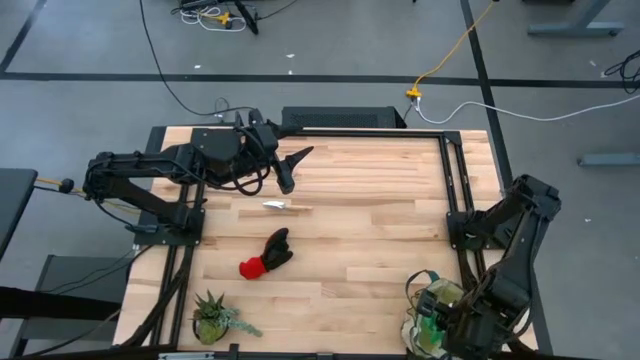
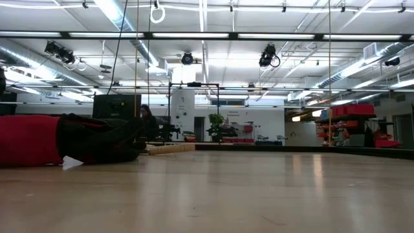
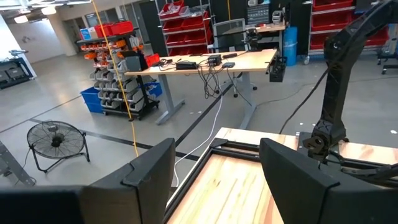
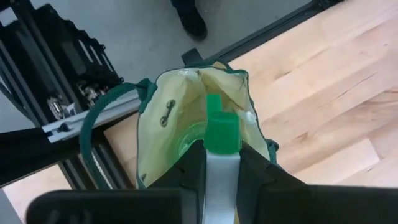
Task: Pick & Place Garden tools in Gardening bag
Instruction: Put the green spray bottle into the gardening bag
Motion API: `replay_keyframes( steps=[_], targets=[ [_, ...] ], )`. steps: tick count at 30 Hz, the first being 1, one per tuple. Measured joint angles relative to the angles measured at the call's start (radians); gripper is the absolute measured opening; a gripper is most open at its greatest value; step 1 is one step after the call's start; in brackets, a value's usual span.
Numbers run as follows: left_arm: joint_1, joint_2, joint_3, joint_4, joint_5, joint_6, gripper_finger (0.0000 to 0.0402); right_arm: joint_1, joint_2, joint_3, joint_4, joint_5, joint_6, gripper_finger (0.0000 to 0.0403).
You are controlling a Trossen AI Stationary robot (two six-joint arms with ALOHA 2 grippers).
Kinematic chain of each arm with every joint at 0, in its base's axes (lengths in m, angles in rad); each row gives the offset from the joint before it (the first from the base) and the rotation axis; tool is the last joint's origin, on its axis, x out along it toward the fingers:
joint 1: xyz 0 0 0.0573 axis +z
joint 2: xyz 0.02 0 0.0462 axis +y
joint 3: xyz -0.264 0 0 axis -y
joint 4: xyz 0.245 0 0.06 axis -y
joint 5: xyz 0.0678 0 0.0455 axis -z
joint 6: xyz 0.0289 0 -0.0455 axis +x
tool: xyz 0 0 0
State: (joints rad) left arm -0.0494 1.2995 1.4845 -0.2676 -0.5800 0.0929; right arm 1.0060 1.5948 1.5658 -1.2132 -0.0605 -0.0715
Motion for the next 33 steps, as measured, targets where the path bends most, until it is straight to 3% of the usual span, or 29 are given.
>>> replay_keyframes(
  steps=[7, 14, 33],
  targets=[
    [0.000, 0.000, 0.000, 0.000, -0.001, -0.001, 0.0241, 0.010, 0.016, 0.000, -0.001, 0.003, -0.052, 0.0053],
    [0.000, 0.000, 0.000, 0.000, -0.002, -0.001, 0.0241, 0.025, 0.016, 0.052, -0.047, 0.071, -0.114, 0.0052],
    [0.000, 0.000, 0.000, 0.000, -0.003, -0.001, 0.0241, 0.005, 0.051, 0.195, -0.091, 0.043, -0.097, 0.0052]
  ],
)
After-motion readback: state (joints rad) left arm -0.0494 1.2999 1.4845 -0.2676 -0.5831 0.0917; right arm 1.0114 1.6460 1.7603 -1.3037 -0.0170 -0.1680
